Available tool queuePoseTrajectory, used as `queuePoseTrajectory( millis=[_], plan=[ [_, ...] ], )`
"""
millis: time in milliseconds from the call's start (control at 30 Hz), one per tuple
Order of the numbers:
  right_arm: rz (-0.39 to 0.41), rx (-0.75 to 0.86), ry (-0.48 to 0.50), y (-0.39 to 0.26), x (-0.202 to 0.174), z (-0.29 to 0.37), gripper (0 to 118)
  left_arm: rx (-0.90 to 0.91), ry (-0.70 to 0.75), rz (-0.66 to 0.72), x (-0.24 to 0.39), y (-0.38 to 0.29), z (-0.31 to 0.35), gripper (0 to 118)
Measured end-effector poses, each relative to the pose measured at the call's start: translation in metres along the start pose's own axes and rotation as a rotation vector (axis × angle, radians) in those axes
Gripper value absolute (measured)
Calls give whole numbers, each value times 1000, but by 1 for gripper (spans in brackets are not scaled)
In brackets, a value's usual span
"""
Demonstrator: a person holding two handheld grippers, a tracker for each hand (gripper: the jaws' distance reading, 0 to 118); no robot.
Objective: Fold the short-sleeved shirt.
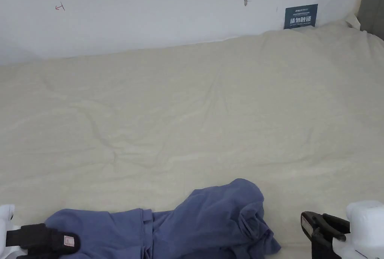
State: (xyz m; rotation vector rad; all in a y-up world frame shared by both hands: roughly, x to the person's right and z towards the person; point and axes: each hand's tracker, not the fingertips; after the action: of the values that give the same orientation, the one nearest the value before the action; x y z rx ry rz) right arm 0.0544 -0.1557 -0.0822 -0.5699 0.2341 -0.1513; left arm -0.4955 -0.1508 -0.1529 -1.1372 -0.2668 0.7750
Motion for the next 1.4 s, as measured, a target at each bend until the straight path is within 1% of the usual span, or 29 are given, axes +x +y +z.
queuePoseTrajectory(
  millis=[100, 167, 200, 267, 333, 400, 433, 467, 500, 533, 567, 667, 767, 933, 967, 1000, 1033, 1067, 1100, 1267, 1400],
  plan=[
    [-9, 1, 14, -2, 1, 4, 0, 8, 0, 6, 27, 3, 3, 13],
    [-5, 7, 16, -4, 1, 8, 0, 11, 50, -46, 55, 3, 5, 13],
    [-2, 11, 14, -5, 2, 10, 0, 13, 51, -97, 73, 3, 4, 13],
    [0, 19, 9, -8, 4, 12, 0, 10, 26, -142, 99, 3, 1, 13],
    [-9, 26, 7, -10, 7, 14, 0, -2, -40, -185, 131, 1, -10, 13],
    [-31, 50, 6, -11, 11, 16, 0, -28, -65, -207, 155, 2, -28, 13],
    [-26, 73, -25, -11, 12, 18, 0, -40, -67, -215, 168, 2, -39, 13],
    [10, 101, -66, -11, 11, 21, 0, -55, -69, -230, 179, 2, -50, 13],
    [71, 148, -116, -11, 7, 26, 0, -88, -60, -272, 190, 3, -66, 13],
    [103, 180, -135, -11, 5, 30, 0, -105, -53, -277, 199, 2, -80, 13],
    [112, 196, -129, -10, 4, 34, 0, -122, -38, -299, 207, 1, -94, 13],
    [77, 271, -106, -8, 4, 48, 0, -201, -29, -316, 226, -1, -139, 13],
    [79, 342, -137, -5, 4, 58, 0, -266, 20, -353, 240, -9, -175, 13],
    [60, 338, -135, 0, 10, 61, 0, -288, 19, -324, 248, -12, -210, 14],
    [59, 338, -138, 0, 12, 61, 0, -288, 17, -337, 249, -13, -213, 21],
    [59, 331, -141, 1, 13, 59, 0, -286, 9, -334, 250, -13, -215, 49],
    [60, 322, -141, 0, 14, 58, 0, -298, -37, -329, 250, -11, -217, 79],
    [61, 312, -144, 0, 15, 57, 0, -314, -98, -305, 250, -11, -218, 106],
    [63, 302, -146, -1, 16, 55, 0, -318, -116, -289, 252, -13, -216, 118],
    [53, 280, -142, -3, 17, 54, 0, -212, -86, -369, 253, -8, -180, 118],
    [50, 262, -134, -3, 18, 50, 0, -124, -13, -329, 235, -10, -146, 117]
  ],
)
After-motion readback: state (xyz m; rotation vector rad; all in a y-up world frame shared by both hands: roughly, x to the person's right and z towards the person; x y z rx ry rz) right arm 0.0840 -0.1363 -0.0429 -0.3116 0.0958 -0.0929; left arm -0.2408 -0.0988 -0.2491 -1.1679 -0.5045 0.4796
